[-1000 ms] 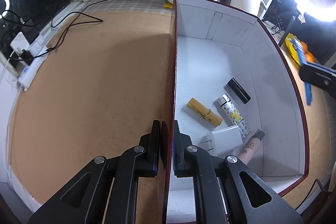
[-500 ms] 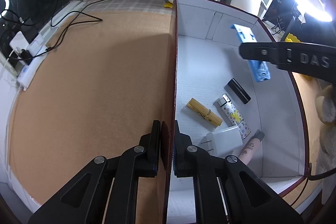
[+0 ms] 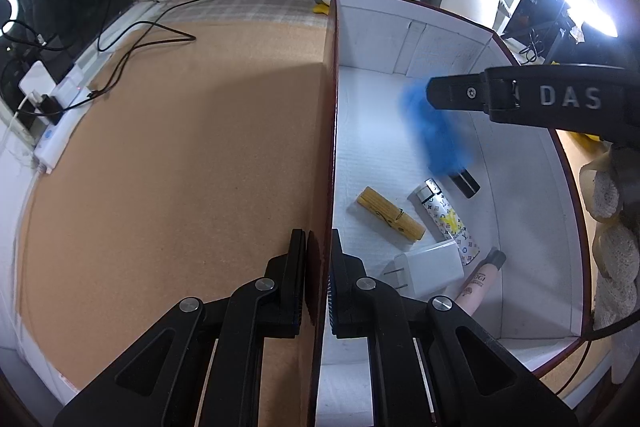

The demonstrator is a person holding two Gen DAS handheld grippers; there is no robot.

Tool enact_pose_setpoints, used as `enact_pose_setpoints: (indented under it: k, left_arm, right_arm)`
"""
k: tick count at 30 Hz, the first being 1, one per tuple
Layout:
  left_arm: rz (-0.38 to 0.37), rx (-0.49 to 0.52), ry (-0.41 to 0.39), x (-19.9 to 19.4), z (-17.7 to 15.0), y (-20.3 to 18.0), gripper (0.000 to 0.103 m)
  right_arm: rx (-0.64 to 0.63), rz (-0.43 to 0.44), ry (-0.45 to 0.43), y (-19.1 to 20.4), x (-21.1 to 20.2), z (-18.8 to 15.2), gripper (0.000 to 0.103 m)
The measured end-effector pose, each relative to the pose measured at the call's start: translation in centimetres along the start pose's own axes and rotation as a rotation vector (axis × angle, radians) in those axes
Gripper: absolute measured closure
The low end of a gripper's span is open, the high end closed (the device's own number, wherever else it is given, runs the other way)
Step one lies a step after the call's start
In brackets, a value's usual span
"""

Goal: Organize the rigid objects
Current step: 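Carry the blue phone stand into the box and release it, then move the right gripper to the green-and-white tube and grasp it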

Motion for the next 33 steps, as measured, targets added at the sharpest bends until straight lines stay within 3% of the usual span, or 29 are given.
enact_pose_setpoints:
  k: [19, 33]
  left_arm:
    - [0.029, 0.012, 0.003, -0.1, -0.1, -0.2, 0.095]
    - [0.062, 0.02, 0.009, 0.0, -0.1, -0.5, 0.095]
  right_arm:
    - [0.056, 0.029, -0.059, -1.8, -3.1, -1.3, 0.047]
    - [0.215, 0.02, -0.11, -11.1, -7.5, -7.4, 0.047]
Point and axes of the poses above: each gripper's, at about its wrist camera, not at the fingertips, and x roughly the way its jaws point, y to its left, z to its top, the point moved 7 cm from there along x, roughly the way its jaws point, and after that the axes turned 7 degrees about -x, right-handed, at the moved point
